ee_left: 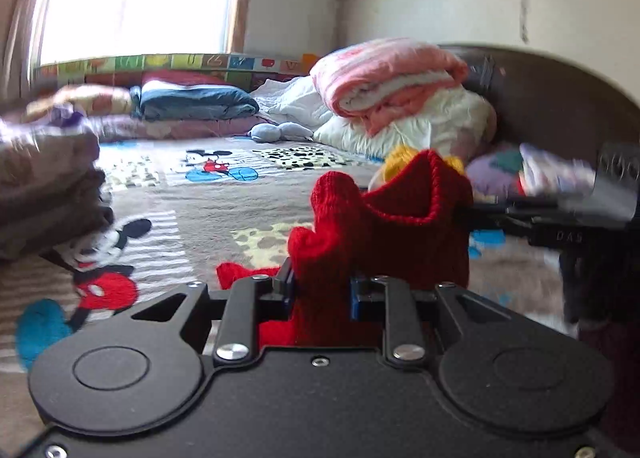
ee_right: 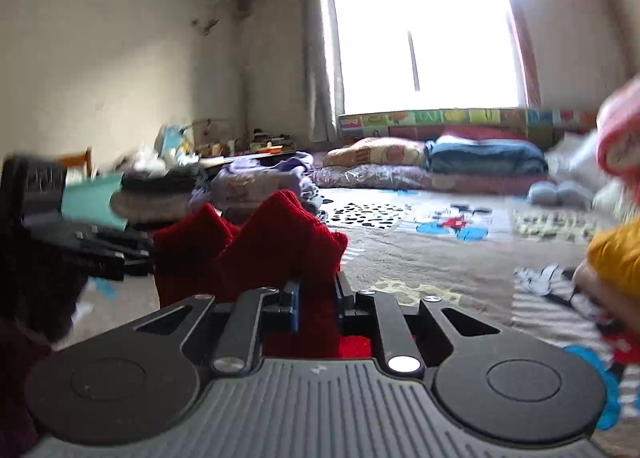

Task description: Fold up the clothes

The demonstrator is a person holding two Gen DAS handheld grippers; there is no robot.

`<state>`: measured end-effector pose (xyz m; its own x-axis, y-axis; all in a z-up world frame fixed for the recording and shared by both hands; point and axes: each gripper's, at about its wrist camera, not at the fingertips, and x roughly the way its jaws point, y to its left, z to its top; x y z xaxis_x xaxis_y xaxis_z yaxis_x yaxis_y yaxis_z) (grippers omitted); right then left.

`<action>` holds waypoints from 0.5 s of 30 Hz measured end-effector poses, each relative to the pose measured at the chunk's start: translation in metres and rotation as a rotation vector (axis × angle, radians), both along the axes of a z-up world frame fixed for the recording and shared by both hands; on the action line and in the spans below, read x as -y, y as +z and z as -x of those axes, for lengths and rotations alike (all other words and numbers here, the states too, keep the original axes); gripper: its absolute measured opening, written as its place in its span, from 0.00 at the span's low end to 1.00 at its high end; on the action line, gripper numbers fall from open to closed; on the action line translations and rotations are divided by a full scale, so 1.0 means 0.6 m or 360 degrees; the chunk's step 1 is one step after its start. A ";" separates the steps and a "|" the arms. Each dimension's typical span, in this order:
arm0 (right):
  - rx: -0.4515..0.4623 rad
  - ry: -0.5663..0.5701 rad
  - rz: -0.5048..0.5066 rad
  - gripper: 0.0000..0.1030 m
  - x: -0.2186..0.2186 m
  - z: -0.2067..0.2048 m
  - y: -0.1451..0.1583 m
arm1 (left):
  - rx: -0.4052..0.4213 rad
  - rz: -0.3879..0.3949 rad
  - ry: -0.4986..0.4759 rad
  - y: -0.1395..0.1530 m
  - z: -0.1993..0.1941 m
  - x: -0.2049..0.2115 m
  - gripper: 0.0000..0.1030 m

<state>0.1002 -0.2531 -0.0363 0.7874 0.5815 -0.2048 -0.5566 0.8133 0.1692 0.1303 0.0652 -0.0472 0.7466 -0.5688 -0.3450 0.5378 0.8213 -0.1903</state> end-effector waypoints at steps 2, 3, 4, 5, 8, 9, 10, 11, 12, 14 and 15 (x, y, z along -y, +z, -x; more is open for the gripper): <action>-0.0150 -0.0027 -0.0117 0.21 0.012 -0.051 -0.017 | -0.0095 0.0117 0.0019 -0.017 -0.043 -0.011 0.25; -0.0196 -0.0049 -0.0161 0.26 0.019 -0.070 -0.030 | -0.0145 0.0164 0.0041 -0.028 -0.063 -0.015 0.25; -0.0242 -0.0071 -0.0204 0.27 0.025 -0.089 -0.043 | -0.0202 0.0208 0.0056 -0.043 -0.081 -0.017 0.25; -0.0282 -0.0079 -0.0241 0.34 0.030 -0.101 -0.057 | -0.0249 0.0241 0.0073 -0.058 -0.095 -0.018 0.25; -0.0401 -0.0095 -0.0352 0.48 0.043 -0.105 -0.093 | -0.0328 0.0335 0.0097 -0.082 -0.106 -0.022 0.27; -0.0438 -0.0085 -0.0396 0.49 0.046 -0.102 -0.103 | -0.0347 0.0363 0.0098 -0.083 -0.107 -0.025 0.30; -0.0476 -0.0075 -0.0439 0.51 0.049 -0.099 -0.113 | -0.0351 0.0387 0.0099 -0.080 -0.105 -0.031 0.32; -0.0493 -0.0052 -0.0469 0.55 0.050 -0.095 -0.116 | -0.0354 0.0410 0.0100 -0.075 -0.103 -0.037 0.41; -0.0502 -0.0018 -0.0489 0.56 0.048 -0.091 -0.117 | -0.0357 0.0433 0.0100 -0.071 -0.101 -0.043 0.51; -0.0482 0.0042 -0.0467 0.55 0.041 -0.093 -0.106 | -0.0356 0.0446 0.0093 -0.065 -0.089 -0.050 0.54; -0.0459 0.0053 -0.0432 0.48 0.034 -0.089 -0.104 | -0.0347 0.0425 0.0081 -0.063 -0.083 -0.049 0.54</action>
